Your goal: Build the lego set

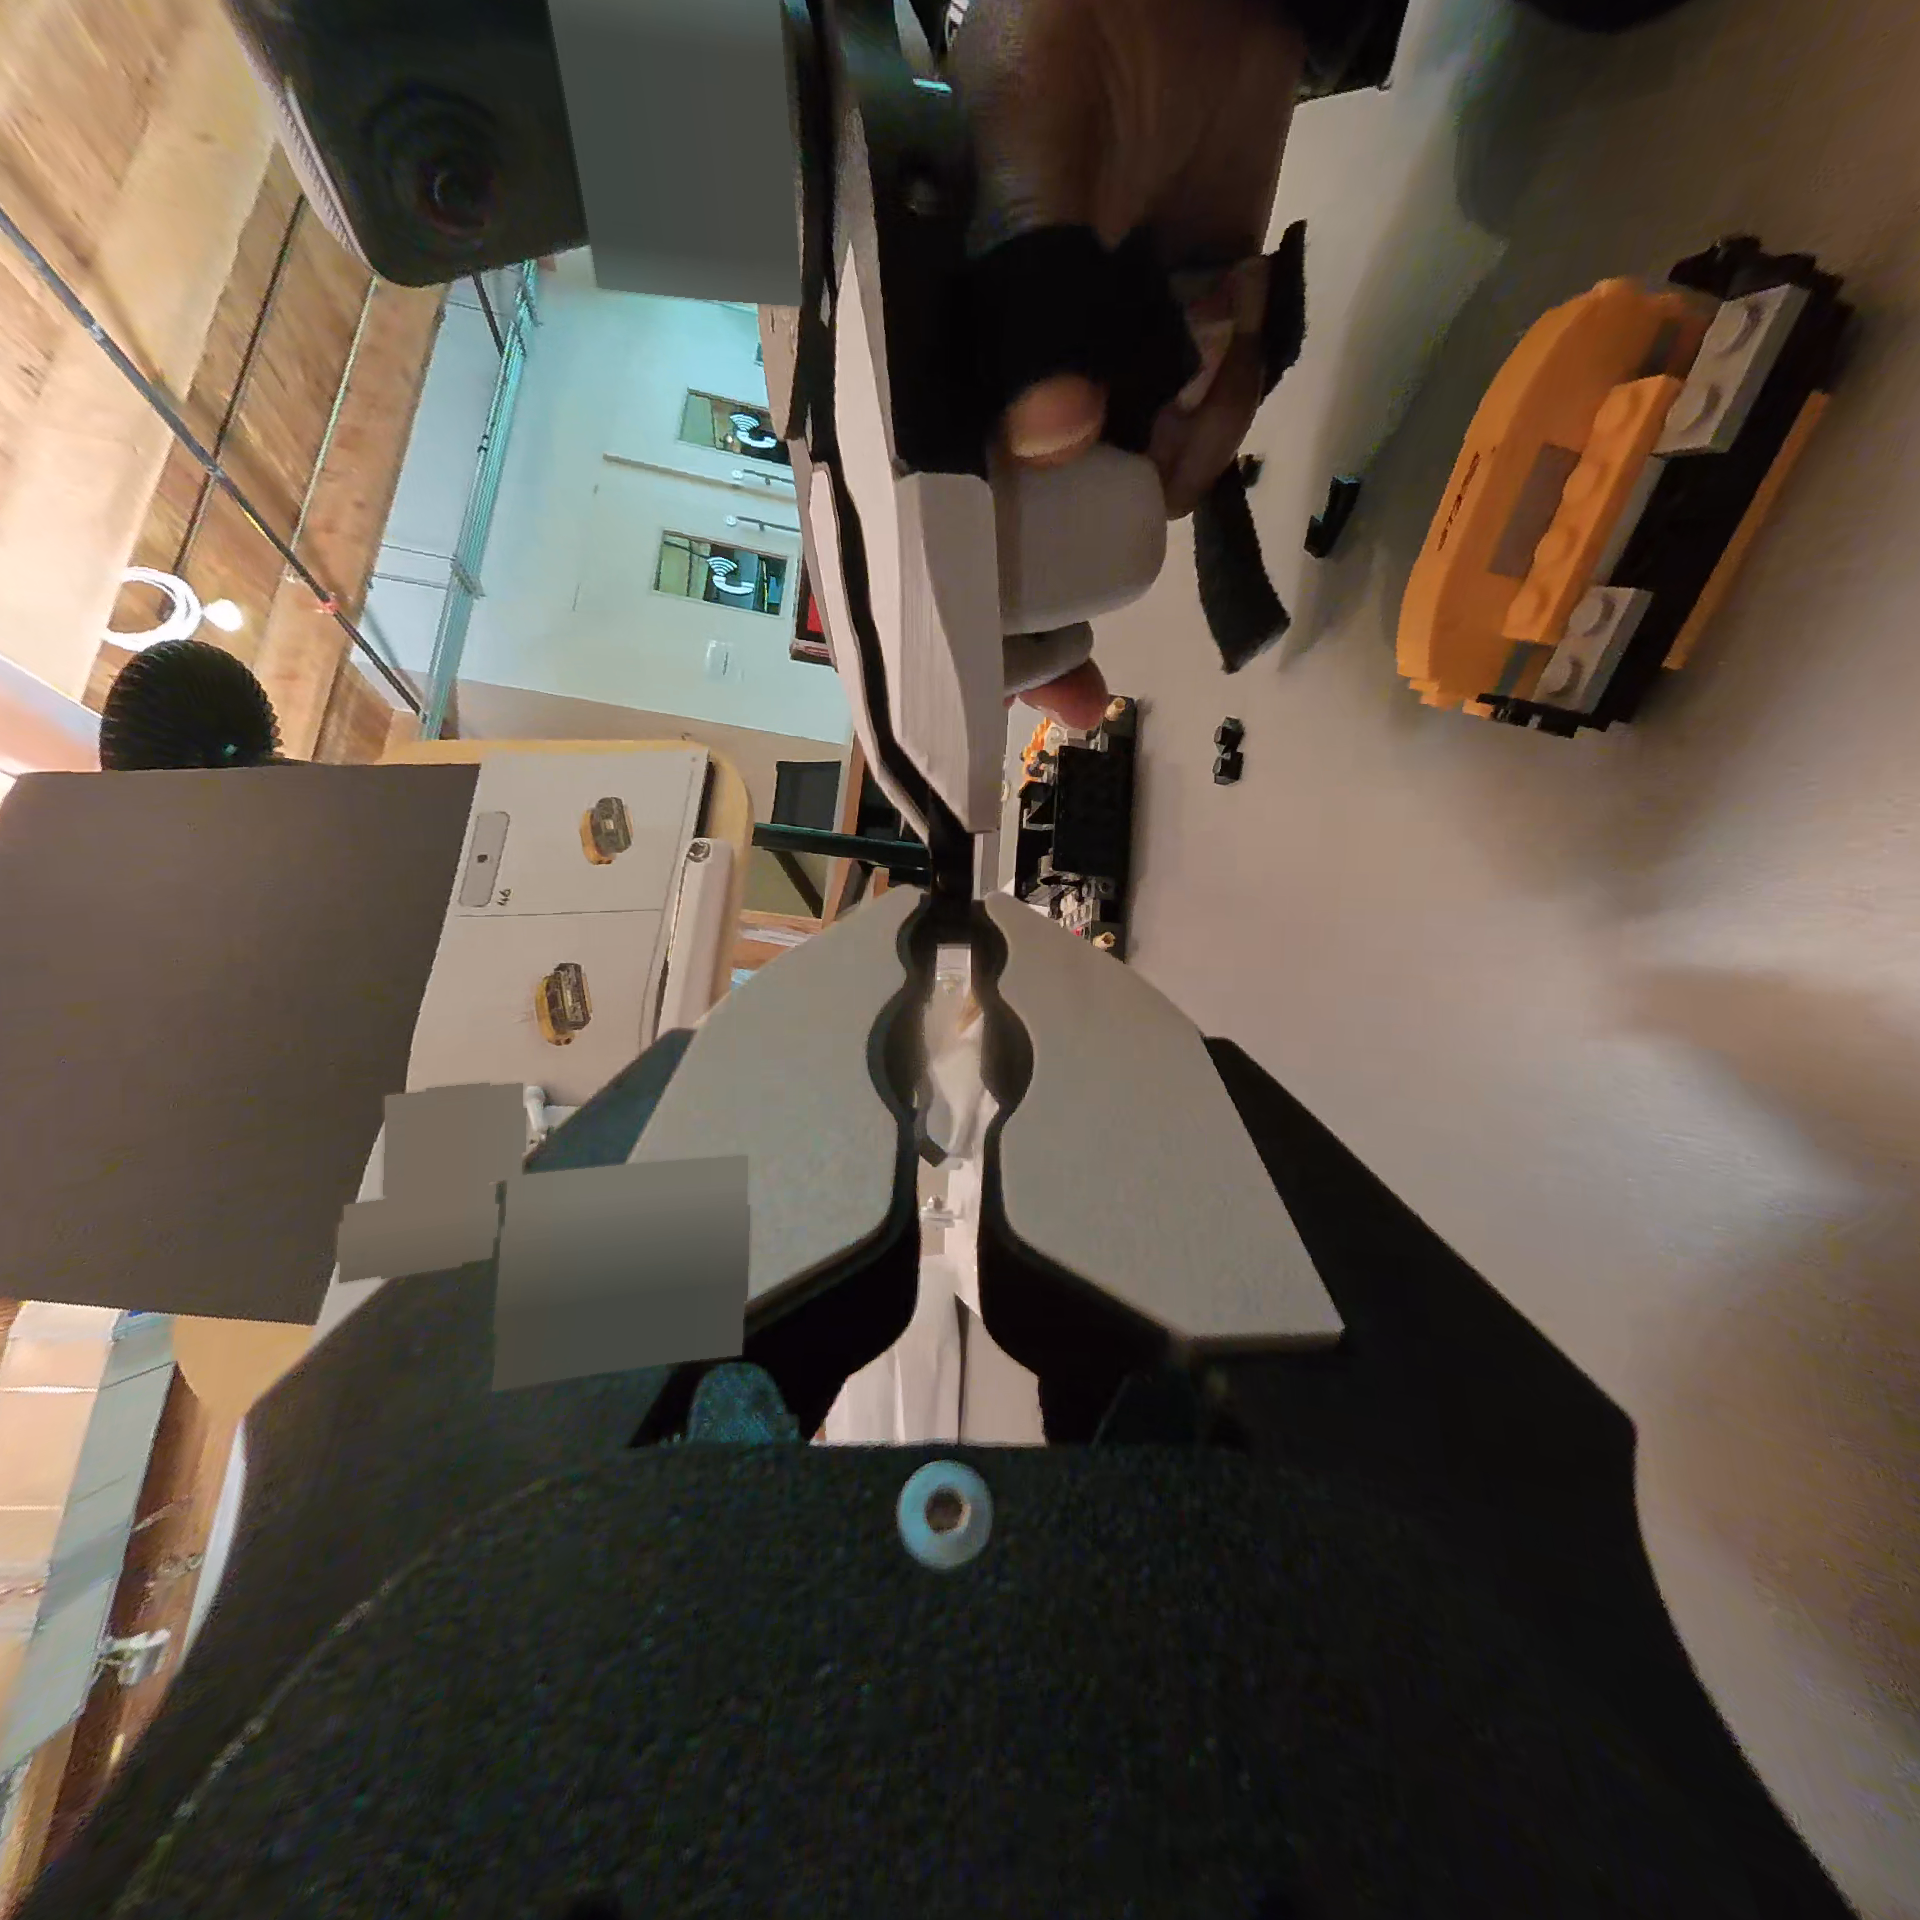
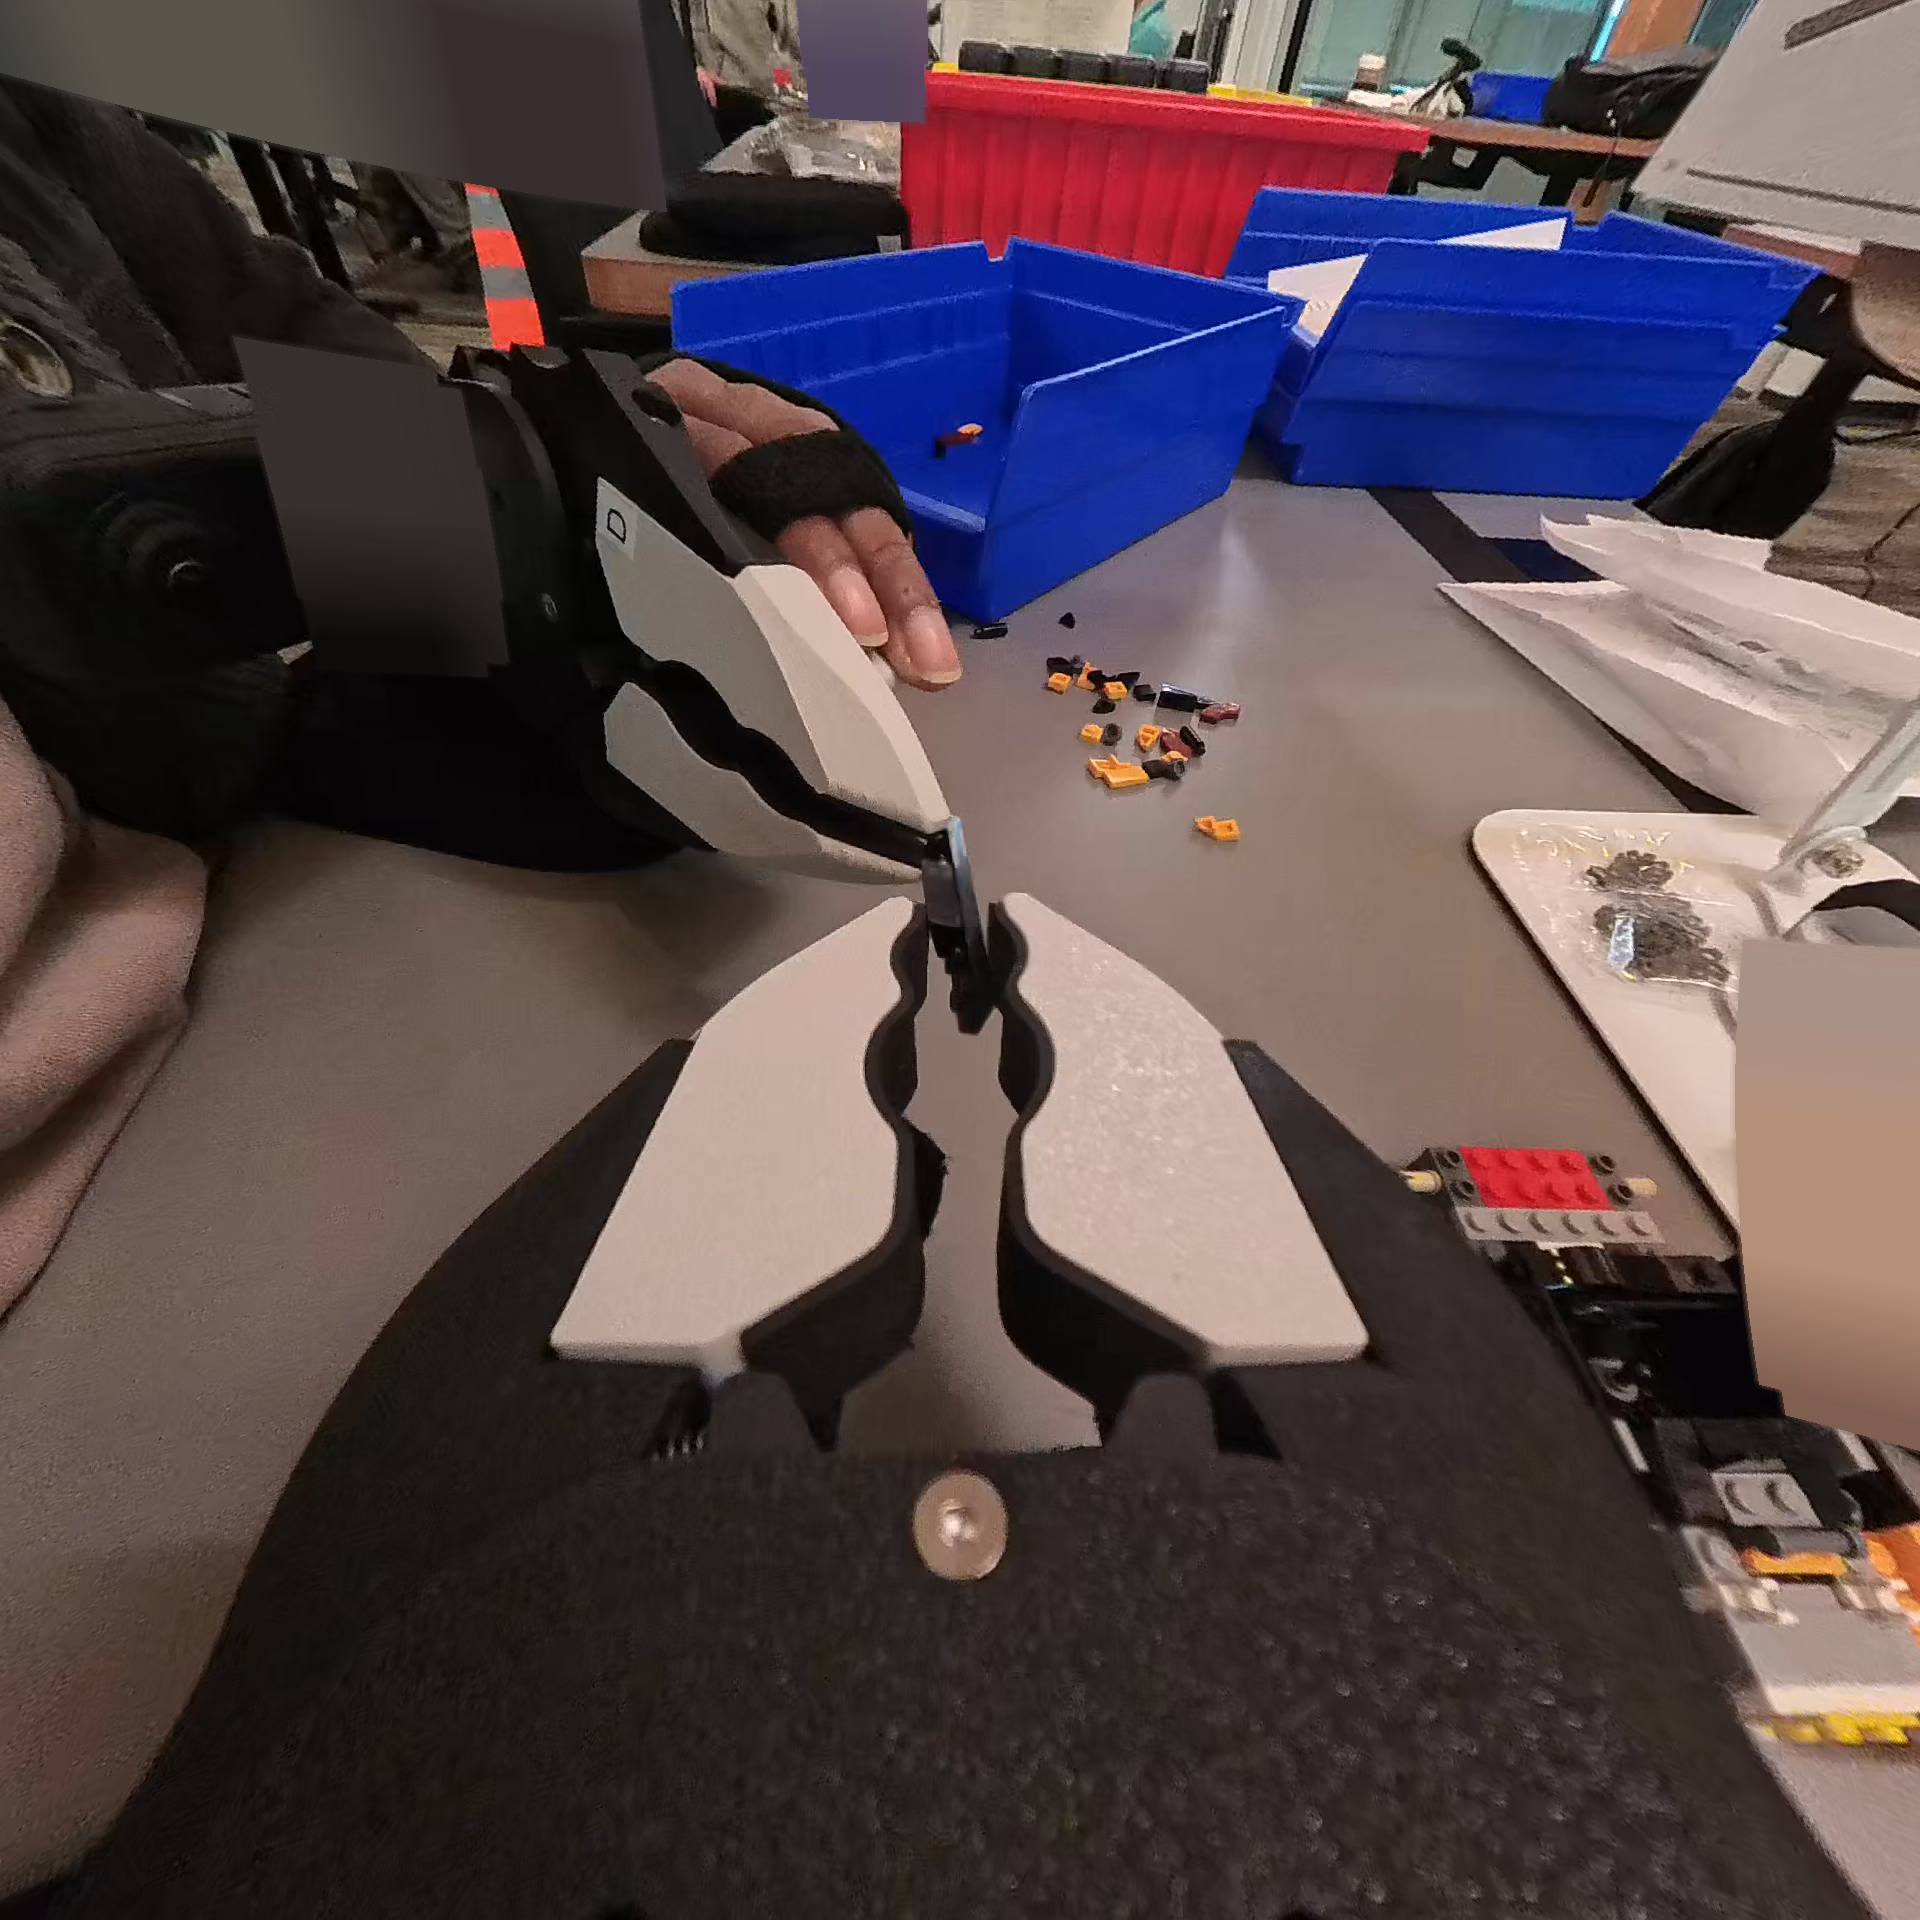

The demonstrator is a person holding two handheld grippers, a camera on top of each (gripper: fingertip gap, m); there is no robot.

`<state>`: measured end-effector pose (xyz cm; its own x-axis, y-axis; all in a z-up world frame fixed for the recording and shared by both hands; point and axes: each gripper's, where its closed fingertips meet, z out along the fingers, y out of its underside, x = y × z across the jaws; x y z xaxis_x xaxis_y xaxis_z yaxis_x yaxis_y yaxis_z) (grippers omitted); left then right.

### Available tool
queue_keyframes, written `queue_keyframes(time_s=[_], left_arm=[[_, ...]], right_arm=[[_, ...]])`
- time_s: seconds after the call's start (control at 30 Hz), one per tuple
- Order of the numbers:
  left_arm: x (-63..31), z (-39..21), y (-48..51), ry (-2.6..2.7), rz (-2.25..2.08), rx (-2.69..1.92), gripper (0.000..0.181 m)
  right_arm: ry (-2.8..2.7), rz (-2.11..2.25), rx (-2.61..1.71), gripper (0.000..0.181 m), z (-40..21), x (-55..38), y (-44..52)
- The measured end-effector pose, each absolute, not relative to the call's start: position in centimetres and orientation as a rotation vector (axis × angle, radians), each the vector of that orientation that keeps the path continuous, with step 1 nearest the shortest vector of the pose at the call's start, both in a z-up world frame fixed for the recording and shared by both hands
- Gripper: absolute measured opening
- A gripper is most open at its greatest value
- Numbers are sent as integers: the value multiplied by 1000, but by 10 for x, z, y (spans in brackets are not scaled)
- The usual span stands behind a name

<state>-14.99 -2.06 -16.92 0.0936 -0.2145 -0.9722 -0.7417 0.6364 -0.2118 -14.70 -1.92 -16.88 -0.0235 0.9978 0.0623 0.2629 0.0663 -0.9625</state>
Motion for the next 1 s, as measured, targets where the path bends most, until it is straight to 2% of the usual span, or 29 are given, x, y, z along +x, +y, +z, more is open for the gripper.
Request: queue_keyframes(time_s=[0.2, 0.23, 0.37, 0.43, 0.47, 0.57, 1.0], left_arm=[[-150, -164, -22, 1426, 410, -860, 6], [-151, -162, -22, 1403, 347, -886, 10], [-152, -153, -23, 1250, -217, -1155, 35], [-148, -150, -29, 1176, -571, -1282, 40], [-147, -150, -32, 1160, -674, -1309, 37], [-144, -152, -42, 1196, -752, -1315, 8], [-143, -161, -45, 1323, -530, -1273, 5]], right_arm=[[-1453, 978, -1262, 8, -164, -147, -23], [-1450, 941, -1242, 8, -163, -146, -21], [-1471, 810, -1111, 8, -154, -142, -23], [-1508, 758, -1046, 8, -153, -145, -31], [-1523, 749, -1024, 8, -153, -146, -36], [-1550, 719, -979, 8, -154, -149, -42], [-1578, 780, -1058, 12, -162, -151, -46]])
